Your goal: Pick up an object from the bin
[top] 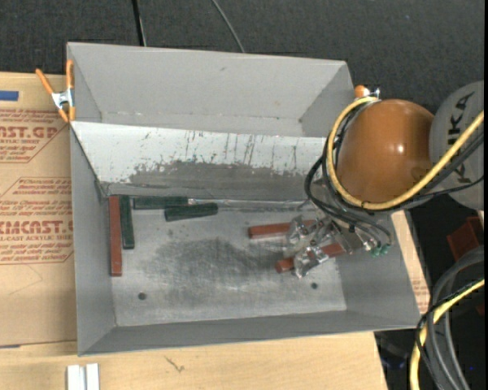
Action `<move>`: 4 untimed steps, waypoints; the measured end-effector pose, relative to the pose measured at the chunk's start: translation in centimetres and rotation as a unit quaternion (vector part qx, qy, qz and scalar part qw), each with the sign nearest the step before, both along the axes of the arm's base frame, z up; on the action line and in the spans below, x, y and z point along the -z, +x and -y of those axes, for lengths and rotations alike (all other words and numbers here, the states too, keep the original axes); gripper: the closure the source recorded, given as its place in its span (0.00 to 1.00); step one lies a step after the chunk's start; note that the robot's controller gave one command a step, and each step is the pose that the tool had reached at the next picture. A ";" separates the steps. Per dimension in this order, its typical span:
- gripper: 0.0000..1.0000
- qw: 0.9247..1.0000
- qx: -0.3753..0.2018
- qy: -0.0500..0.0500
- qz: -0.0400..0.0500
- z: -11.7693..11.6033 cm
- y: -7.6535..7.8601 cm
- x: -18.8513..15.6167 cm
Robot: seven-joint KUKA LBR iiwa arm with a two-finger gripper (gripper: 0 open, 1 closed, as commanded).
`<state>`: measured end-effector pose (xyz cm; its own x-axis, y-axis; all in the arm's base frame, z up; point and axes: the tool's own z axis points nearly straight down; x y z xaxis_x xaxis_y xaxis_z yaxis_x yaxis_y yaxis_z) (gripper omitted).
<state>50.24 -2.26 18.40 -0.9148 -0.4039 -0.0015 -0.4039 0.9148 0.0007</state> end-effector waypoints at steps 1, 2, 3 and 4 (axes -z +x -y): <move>1.00 1.000 0.000 0.000 0.000 0.0 0.0 0.0; 1.00 1.000 -0.014 0.000 -0.001 0.2 0.2 -2.4; 0.00 1.000 -0.019 0.000 -0.003 0.2 0.3 -5.1; 1.00 1.000 -0.024 0.000 0.001 0.1 0.7 -9.1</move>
Offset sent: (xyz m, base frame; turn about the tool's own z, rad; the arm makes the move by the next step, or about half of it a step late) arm 0.0023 -0.0039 0.0329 -0.0359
